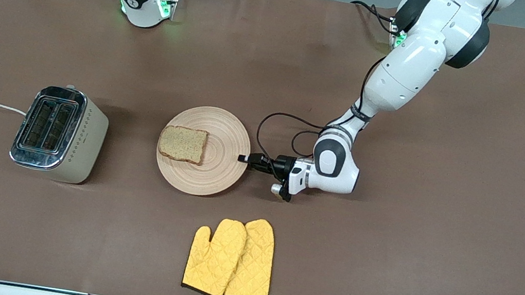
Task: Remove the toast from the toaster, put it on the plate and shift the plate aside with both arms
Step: 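Raise the right gripper away while the left gripper grasps the plate rim, then slide the plate with bread away from the toaster using the left gripper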
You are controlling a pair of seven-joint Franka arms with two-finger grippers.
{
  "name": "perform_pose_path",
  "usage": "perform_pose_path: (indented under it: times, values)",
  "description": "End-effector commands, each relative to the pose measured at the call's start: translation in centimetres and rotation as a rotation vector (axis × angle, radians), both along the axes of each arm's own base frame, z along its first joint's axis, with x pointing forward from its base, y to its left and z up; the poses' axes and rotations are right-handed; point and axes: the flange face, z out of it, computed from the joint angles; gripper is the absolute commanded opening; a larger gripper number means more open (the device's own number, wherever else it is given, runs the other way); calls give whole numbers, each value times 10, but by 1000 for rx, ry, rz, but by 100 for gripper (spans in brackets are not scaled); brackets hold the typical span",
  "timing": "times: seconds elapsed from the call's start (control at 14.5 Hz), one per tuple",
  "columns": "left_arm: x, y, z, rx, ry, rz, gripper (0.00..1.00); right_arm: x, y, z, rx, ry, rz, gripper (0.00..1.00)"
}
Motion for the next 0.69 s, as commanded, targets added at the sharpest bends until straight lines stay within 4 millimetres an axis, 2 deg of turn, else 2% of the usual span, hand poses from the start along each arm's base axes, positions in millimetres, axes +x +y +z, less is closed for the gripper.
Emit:
perform_pose_path:
  times: [0.0,0.14,0.34,0.55,0.62]
  values:
    - [14,1,19,-24,-42,14,0,13,-3,8,6,13,-20,100]
    - [30,15,38,-35,-64,36,0,12,-2,7,6,21,-20,100]
    - [58,46,85,-15,-93,50,0,4,4,-4,22,113,-19,100]
    - [84,77,137,49,-17,56,0,3,4,-8,36,137,-18,100]
    - [90,90,147,62,-1,54,0,2,6,-10,44,158,-21,100]
